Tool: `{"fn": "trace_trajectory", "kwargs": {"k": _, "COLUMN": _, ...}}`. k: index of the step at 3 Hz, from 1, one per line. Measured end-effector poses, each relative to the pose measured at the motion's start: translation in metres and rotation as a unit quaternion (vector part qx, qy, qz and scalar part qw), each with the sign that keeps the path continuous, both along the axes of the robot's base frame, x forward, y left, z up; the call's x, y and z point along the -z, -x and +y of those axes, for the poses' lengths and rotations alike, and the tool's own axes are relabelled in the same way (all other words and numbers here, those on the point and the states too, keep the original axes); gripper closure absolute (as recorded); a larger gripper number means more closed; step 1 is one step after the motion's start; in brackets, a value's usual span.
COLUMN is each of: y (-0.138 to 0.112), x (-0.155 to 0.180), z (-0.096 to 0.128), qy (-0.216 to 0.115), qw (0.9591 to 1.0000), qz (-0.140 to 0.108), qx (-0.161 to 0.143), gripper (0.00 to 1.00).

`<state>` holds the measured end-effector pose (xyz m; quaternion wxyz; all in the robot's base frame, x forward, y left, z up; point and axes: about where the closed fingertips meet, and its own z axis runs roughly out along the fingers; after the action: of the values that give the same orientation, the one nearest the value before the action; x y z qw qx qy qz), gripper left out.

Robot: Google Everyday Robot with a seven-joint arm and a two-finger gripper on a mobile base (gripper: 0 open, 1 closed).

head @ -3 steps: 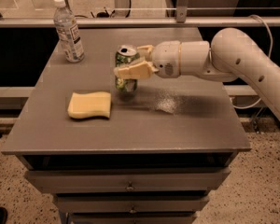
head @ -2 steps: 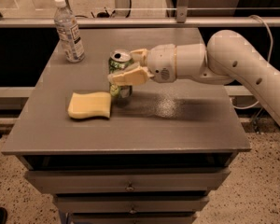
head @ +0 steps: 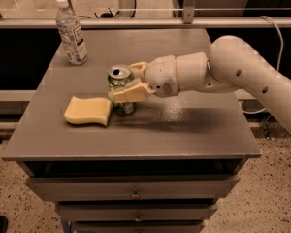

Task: Move green can near sponge

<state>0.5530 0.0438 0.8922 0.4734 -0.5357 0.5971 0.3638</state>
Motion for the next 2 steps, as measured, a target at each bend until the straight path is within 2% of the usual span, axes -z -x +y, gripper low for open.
{"fn": "trace_trajectory", "kwargs": {"k": 1, "y": 0.01, "x": 0.005, "z": 0.0, "qy": 0.014, "qw": 0.9999, "qz": 0.0, "qx": -0.005, "gripper": 0.05}}
{"fn": "trace_trajectory", "kwargs": {"k": 2, "y": 0.0, "x": 0.004, "z": -0.019, "qy": 0.043, "qw": 0.9988, "qz": -0.016, "qx": 0.017, "gripper": 0.0}}
